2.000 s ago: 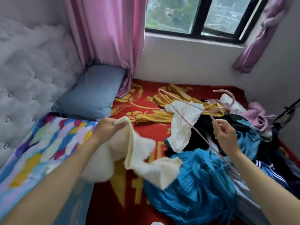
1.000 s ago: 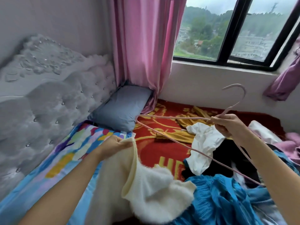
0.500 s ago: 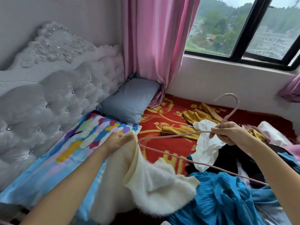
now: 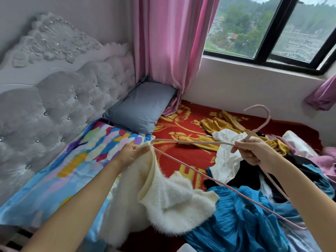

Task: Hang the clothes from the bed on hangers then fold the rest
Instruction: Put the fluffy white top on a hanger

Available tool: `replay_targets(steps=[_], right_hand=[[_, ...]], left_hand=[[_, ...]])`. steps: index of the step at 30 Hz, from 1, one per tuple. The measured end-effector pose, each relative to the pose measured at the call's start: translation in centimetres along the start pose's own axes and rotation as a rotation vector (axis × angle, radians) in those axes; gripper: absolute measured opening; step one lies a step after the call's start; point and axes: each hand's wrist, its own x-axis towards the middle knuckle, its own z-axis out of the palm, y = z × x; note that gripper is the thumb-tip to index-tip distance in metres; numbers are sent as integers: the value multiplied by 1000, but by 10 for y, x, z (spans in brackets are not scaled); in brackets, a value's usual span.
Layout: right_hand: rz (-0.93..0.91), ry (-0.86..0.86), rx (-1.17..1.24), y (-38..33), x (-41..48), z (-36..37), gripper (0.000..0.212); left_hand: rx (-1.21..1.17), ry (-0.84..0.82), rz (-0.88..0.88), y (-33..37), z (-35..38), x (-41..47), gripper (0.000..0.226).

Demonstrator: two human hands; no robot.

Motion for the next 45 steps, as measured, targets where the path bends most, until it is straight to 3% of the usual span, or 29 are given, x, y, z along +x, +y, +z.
replay_targets(steps=[3,16,24,26,29,34,39,42,45], right_hand=[[-4,-1,47,0,0,0,32],[16,-17,-5,-2,0,11,33],[52,-18,-68,1,-3,17,30],[35,-16,-96,-1,-5,20,30],[-17,9,-144,-8,-7,21,29],[-179,82,-222,-21,-15,9,27],[-264,142,-227,-22,-19,-7,25],[-294,159,-217,-13,-20,-11,26],[-277,85,-236,-3,-20,-3,27]], left_hand=[[-11,11,-7,-2,-1,-2,84],[-49,51,29,-3,-5,-4,65],[-45,111,70,-7,-3,1,71],[32,128,128,-6,-1,2,75],[179,137,247,-3,1,4,103],[427,228,489,6,7,-1,95],[827,473,947,7,15,-2,67],[820,523,945,5,22,-3,67],[664,456,889,9,32,-7,62]])
